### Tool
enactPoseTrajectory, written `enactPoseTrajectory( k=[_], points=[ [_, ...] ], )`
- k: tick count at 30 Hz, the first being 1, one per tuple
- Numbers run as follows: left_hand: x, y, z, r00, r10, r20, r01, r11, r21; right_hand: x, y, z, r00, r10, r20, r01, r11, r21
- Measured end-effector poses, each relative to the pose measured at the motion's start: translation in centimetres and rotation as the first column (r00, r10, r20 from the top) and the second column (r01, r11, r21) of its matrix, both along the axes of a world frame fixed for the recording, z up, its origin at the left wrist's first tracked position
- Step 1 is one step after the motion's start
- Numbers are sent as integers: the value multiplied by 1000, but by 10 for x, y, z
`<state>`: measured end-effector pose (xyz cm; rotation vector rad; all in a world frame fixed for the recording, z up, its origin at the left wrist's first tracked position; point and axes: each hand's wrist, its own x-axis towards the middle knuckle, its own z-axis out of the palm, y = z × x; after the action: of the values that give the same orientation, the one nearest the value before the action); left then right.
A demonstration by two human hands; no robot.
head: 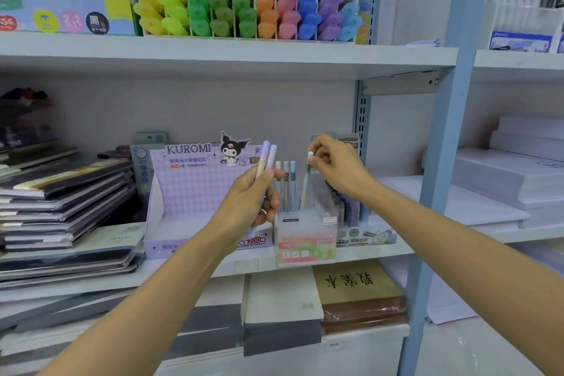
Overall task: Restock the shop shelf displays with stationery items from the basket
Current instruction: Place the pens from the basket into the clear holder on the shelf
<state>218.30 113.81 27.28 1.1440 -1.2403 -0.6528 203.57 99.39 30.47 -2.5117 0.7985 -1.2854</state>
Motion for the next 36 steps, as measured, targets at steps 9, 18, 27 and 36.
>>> enactPoseTrajectory(
  k=[9,18,27,36],
  points=[
    [0,1,-3,999,-28,23,28,1000,-4,13,-5,-5,997,-58,42,60,997,-49],
    [-1,7,0,999,-23,39,23,1000,5,5,8,0,998,-22,54,22,1000,11],
    [-17,18,12,994,-9,111,14,999,-48,-4,56,24,842,476,253,-536,793,289],
    [-4,31,24,991,89,-100,-84,995,51,-25,46,33,741,320,590,-567,770,294]
  ],
)
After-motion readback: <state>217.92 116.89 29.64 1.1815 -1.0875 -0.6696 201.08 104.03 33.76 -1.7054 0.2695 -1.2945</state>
